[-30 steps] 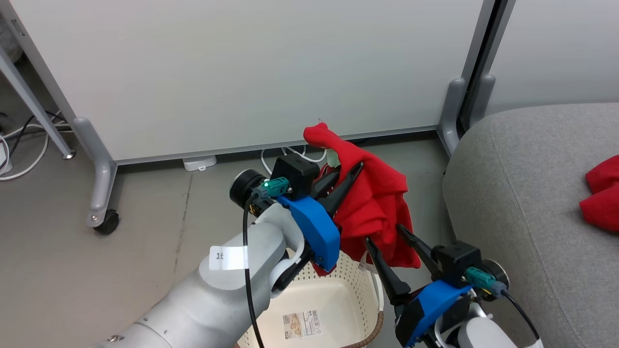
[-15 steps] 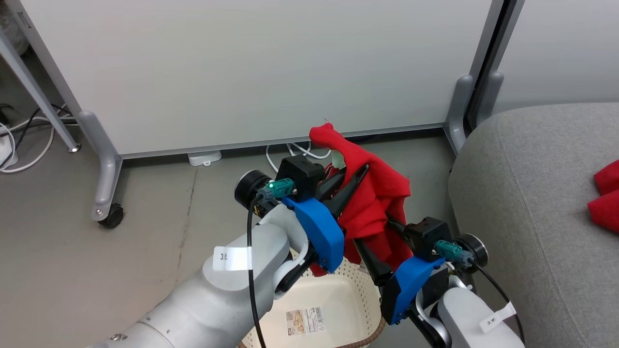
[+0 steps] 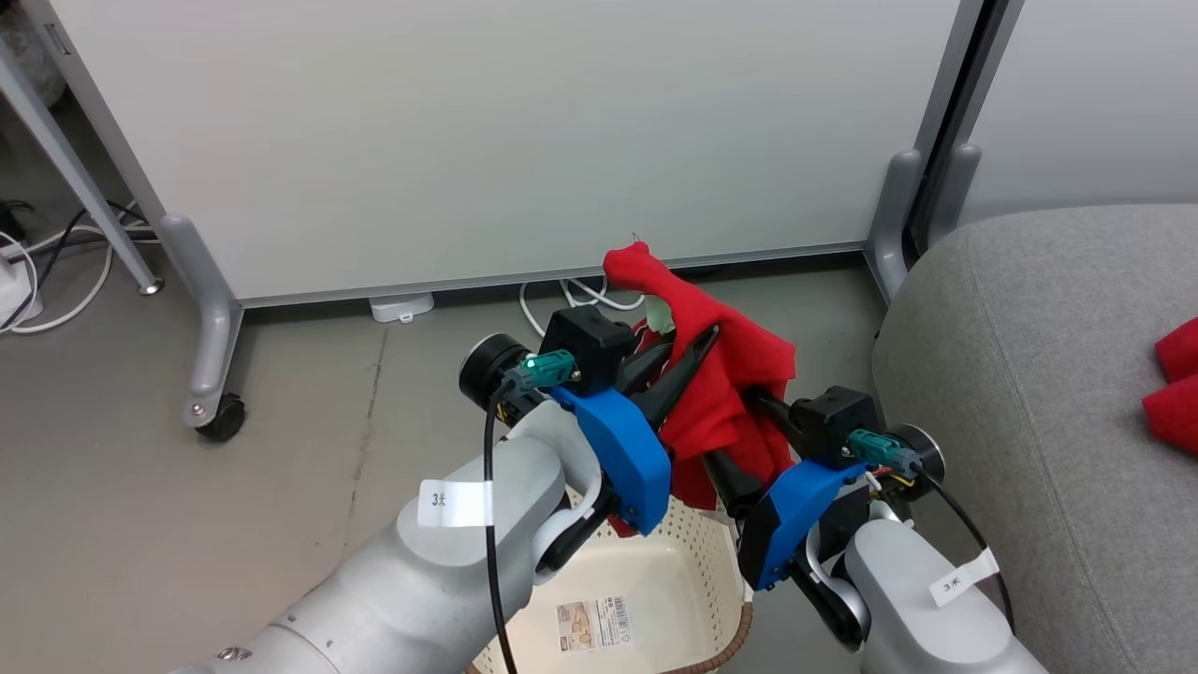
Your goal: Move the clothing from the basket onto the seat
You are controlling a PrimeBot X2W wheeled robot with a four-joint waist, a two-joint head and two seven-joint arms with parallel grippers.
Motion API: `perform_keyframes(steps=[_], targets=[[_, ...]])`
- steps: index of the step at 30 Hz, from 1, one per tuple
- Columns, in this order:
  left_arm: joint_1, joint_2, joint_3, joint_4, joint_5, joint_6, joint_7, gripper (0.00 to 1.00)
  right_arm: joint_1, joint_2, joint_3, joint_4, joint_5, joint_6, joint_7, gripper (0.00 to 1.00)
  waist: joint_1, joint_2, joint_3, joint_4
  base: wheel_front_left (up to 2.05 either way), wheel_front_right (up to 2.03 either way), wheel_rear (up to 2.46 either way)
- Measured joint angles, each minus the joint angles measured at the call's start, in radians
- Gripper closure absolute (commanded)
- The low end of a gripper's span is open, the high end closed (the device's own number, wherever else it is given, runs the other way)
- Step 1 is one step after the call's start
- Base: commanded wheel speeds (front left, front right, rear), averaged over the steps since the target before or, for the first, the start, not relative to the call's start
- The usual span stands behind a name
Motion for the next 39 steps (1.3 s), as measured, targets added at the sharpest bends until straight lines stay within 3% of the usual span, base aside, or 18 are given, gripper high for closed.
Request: perform_keyframes(steps=[1,3,4,5,28,29,30,31,32,39], targets=[[0.000,0.000,-0.001,0.000,-0.001,0.000,0.000,1.00,-0.003,0.000,0.003,0.008,0.004,0.000,-0.002,0.02,0.0000,0.0000,-0.001,0.001,0.00,0.00,0.00],[0.000,0.000,-0.004,0.000,-0.002,0.000,0.000,1.00,-0.010,0.000,0.011,0.022,0.015,0.000,-0.010,0.57,0.0000,0.0000,-0.002,0.001,0.00,0.00,0.00],[0.000,-0.001,-0.005,0.001,-0.002,0.000,0.000,1.00,-0.014,0.000,0.014,0.029,0.021,0.000,-0.011,0.73,0.0000,0.0000,-0.003,0.001,0.00,0.00,0.00],[0.000,-0.001,-0.005,0.001,-0.002,0.000,0.000,1.00,-0.017,0.000,0.017,0.034,0.023,0.000,-0.015,0.98,0.0000,0.0000,-0.003,0.001,0.00,0.00,0.00],[0.001,0.001,0.012,0.016,0.001,0.000,0.000,1.00,-0.041,0.000,0.059,0.088,0.091,0.000,-0.057,1.00,0.0000,0.0000,-0.006,-0.016,0.00,0.00,0.00],[0.001,0.001,0.013,0.017,0.001,0.000,0.000,0.92,-0.041,0.000,0.060,0.089,0.091,0.000,-0.057,1.00,0.0000,0.0000,-0.006,-0.016,0.00,0.00,0.00],[0.001,0.001,0.016,0.019,0.002,0.000,0.000,0.61,-0.043,0.000,0.061,0.091,0.091,0.000,-0.057,1.00,0.0000,0.0000,-0.006,-0.016,0.00,0.00,0.00],[0.001,0.001,0.019,0.020,0.006,0.000,0.000,0.19,-0.044,0.000,0.061,0.091,0.091,0.000,-0.058,1.00,0.0000,0.0000,-0.006,-0.016,0.00,0.00,0.00],[0.002,0.001,0.026,0.020,0.010,0.000,0.000,0.00,-0.044,0.000,0.061,0.092,0.092,0.000,-0.062,1.00,0.0000,0.0000,-0.006,-0.016,0.00,0.00,0.00],[0.047,0.008,0.121,0.002,0.055,0.000,0.000,0.00,-0.044,0.000,0.059,0.099,0.095,0.000,-0.065,1.00,0.0000,0.0000,-0.005,-0.017,0.00,0.00,0.00]])
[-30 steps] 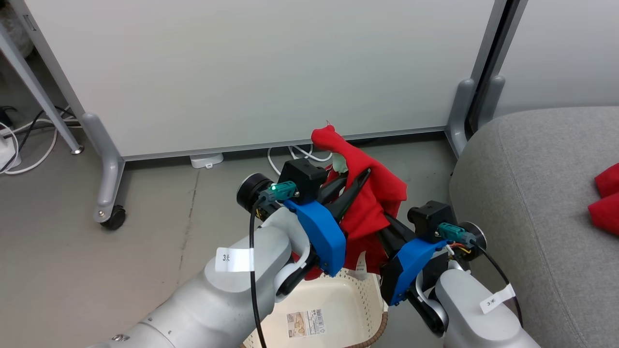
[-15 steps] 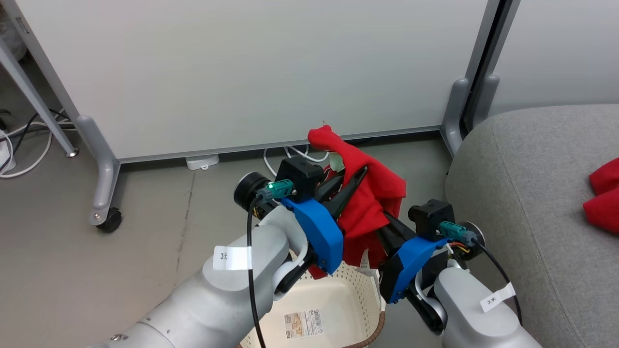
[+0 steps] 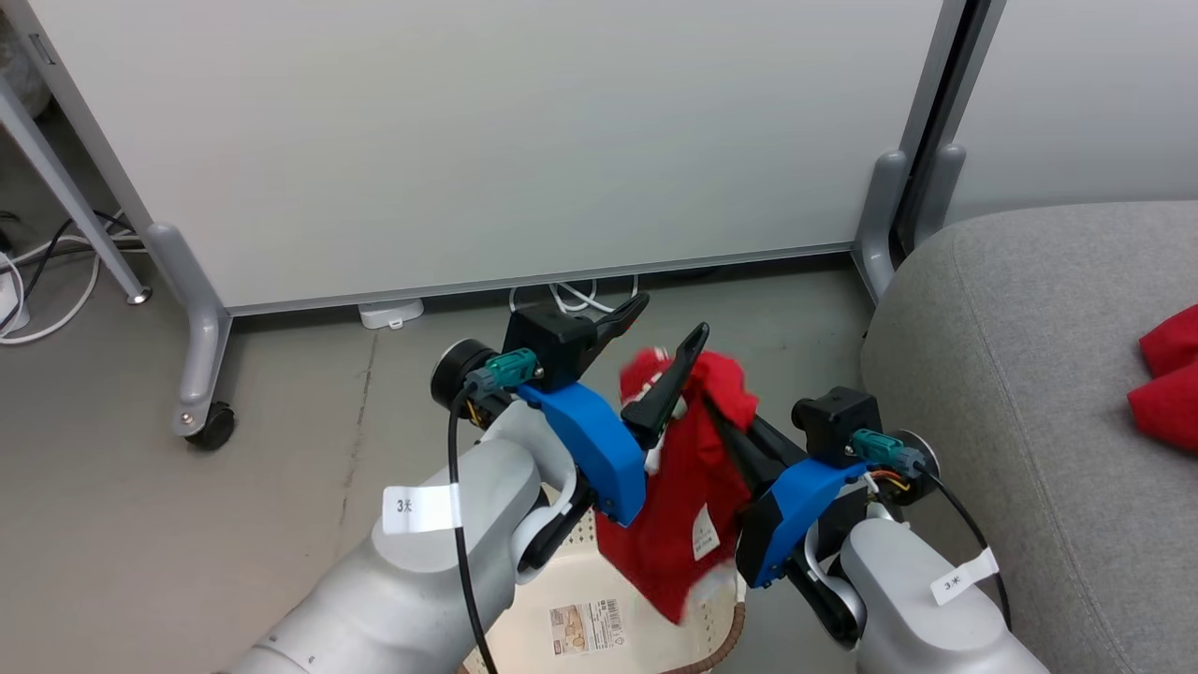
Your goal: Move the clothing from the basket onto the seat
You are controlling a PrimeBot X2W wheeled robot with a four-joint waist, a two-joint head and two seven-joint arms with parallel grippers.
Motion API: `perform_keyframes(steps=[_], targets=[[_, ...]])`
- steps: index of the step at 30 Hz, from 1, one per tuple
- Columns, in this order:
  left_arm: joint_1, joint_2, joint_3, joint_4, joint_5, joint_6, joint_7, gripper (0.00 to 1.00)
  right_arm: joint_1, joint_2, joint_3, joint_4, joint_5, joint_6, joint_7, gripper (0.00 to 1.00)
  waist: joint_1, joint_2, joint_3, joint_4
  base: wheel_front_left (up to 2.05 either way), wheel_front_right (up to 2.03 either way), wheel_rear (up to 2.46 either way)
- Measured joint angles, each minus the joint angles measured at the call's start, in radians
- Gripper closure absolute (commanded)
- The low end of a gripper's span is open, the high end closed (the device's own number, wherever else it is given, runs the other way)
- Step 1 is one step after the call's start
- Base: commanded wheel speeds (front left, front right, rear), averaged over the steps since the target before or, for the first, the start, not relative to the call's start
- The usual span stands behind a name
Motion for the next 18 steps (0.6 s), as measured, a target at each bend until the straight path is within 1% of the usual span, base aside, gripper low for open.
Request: perform_keyframes(steps=[4,9,13,18], targets=[[0.045,0.017,0.070,-0.026,0.045,0.000,0.000,0.00,0.000,0.000,-0.010,0.004,0.000,0.000,-0.001,1.00,0.0000,0.0000,0.001,0.001,0.00,0.00,0.00],[0.134,0.052,0.178,-0.089,0.122,0.007,0.000,0.00,0.000,0.000,-0.026,0.005,-0.005,0.000,-0.005,1.00,0.0000,0.0000,0.002,0.006,0.00,0.00,0.00],[0.219,0.080,0.263,-0.172,0.211,0.007,0.000,0.00,0.000,0.000,-0.039,0.004,-0.008,0.000,-0.006,1.00,-0.0001,0.0000,0.005,0.011,0.00,0.00,0.00],[0.336,0.102,0.363,-0.258,0.310,0.007,0.000,0.00,0.001,0.000,-0.051,0.003,-0.015,0.000,-0.006,1.00,-0.0001,0.0000,0.005,0.015,0.00,0.00,0.00]])
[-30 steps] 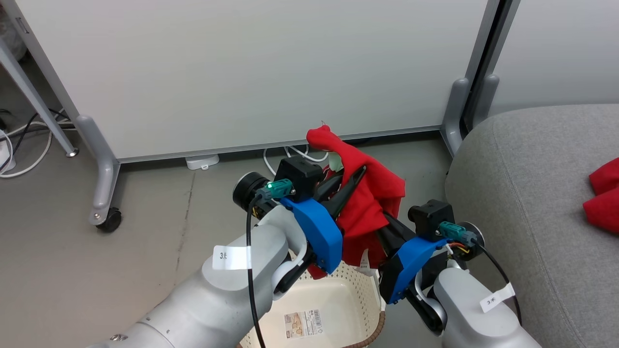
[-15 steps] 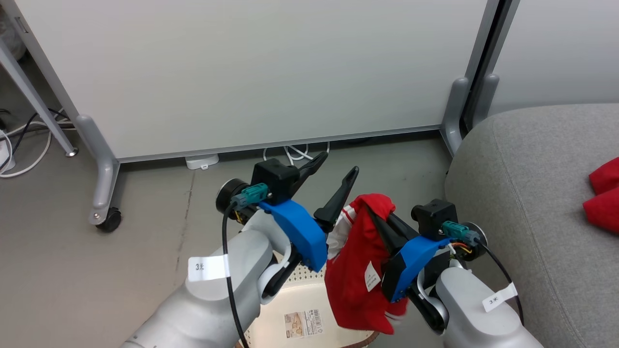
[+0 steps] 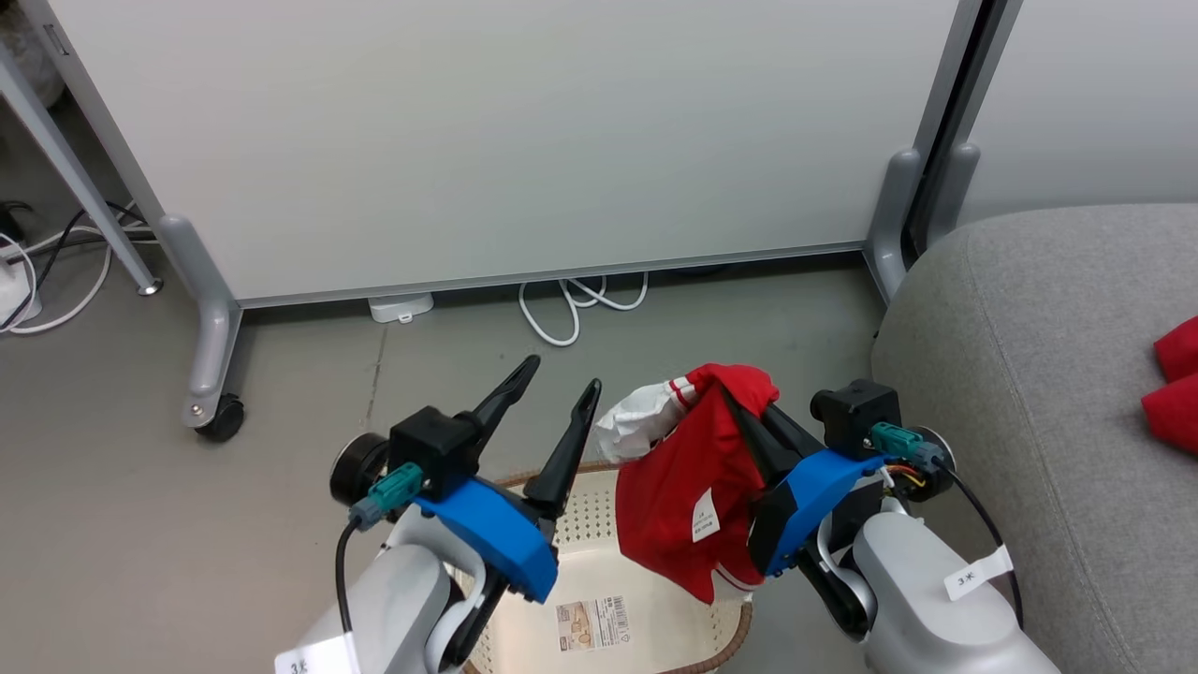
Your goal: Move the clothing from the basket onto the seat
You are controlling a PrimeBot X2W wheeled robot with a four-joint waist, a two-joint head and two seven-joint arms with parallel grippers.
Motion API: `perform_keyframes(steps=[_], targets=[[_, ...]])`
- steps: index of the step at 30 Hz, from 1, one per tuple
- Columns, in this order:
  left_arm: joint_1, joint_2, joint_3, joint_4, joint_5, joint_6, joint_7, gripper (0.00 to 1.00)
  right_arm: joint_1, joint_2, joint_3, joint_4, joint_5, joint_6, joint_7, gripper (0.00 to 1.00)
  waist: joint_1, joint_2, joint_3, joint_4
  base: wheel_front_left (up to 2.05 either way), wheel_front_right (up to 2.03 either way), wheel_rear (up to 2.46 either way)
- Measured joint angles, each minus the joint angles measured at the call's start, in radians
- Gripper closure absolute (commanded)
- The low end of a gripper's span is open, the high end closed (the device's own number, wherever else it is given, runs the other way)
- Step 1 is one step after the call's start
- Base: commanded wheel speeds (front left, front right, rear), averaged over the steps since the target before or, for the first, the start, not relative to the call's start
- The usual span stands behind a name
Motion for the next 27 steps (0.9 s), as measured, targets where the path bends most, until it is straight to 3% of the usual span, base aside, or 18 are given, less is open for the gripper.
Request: perform_keyframes(steps=[7,15,27], targets=[[0.132,0.017,0.111,-0.074,0.076,-0.002,0.000,0.00,0.003,0.000,-0.013,-0.004,-0.007,0.000,-0.001,1.00,0.0000,0.0000,0.000,0.002,0.00,0.00,0.00],[0.241,-0.007,0.212,-0.124,0.138,-0.006,0.000,0.00,0.008,0.000,-0.037,-0.003,-0.019,0.000,-0.002,1.00,0.0000,0.0000,-0.004,0.006,0.00,0.00,0.00],[0.264,-0.013,0.227,-0.139,0.165,-0.007,0.000,0.00,0.011,0.000,-0.040,-0.007,-0.021,0.000,-0.002,1.00,0.0000,0.0000,0.000,-0.002,0.00,0.00,0.00]])
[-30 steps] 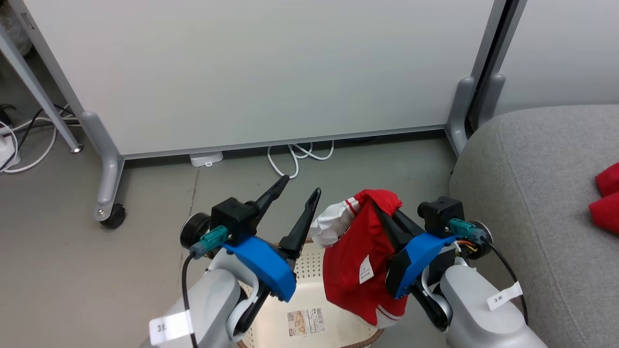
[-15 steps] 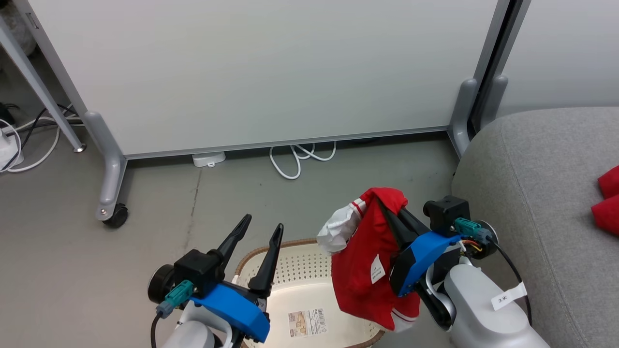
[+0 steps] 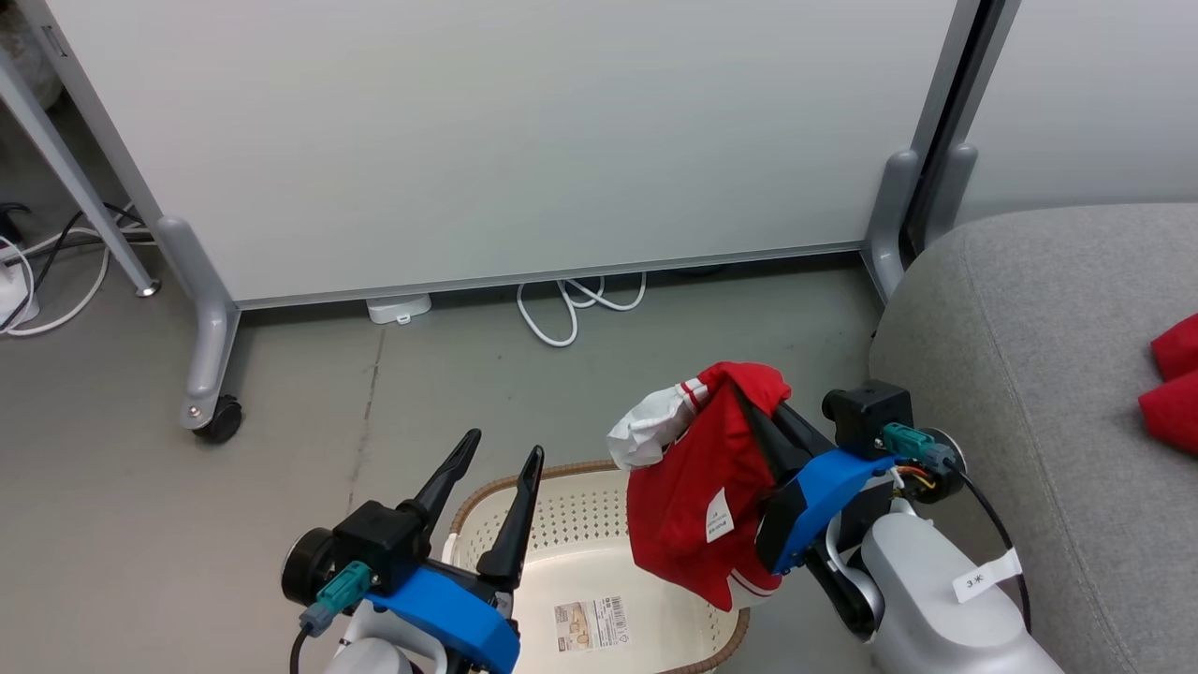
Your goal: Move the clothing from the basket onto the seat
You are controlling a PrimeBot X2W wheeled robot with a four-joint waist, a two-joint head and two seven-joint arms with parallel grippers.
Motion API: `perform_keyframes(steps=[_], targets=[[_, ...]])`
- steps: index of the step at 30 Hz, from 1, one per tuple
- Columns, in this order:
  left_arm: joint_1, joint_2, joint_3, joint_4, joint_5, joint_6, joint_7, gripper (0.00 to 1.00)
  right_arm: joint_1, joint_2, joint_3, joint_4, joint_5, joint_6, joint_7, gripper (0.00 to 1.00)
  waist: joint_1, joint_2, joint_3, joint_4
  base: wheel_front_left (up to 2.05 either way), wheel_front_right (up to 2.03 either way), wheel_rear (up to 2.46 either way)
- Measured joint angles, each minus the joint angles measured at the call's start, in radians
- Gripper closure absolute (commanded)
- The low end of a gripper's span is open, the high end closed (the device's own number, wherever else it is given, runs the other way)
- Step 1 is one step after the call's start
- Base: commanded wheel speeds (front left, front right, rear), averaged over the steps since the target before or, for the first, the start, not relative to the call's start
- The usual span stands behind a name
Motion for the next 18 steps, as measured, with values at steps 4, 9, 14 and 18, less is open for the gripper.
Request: perform_keyframes(steps=[4,9,14,18], targets=[[0.005,-0.001,0.013,-0.002,0.002,0.000,0.000,0.00,0.000,0.000,0.005,-0.004,0.000,0.000,-0.001,1.00,0.0000,0.0000,0.002,-0.015,0.00,0.00,0.00],[0.018,0.000,0.025,-0.008,0.007,0.000,0.000,0.00,-0.001,0.000,0.009,-0.010,0.004,0.000,-0.001,1.00,0.0000,0.0000,0.008,-0.055,0.00,0.00,0.00],[0.021,0.000,0.033,-0.012,0.009,0.000,0.000,0.00,-0.002,0.000,0.011,-0.012,0.003,0.000,-0.001,1.00,0.0000,0.0000,0.016,-0.116,0.00,0.00,0.00],[0.021,-0.001,0.038,-0.011,0.015,0.000,0.000,0.00,-0.002,0.000,0.015,-0.012,0.003,0.000,-0.001,1.00,0.0001,0.0000,0.024,-0.190,0.00,0.00,0.00]])
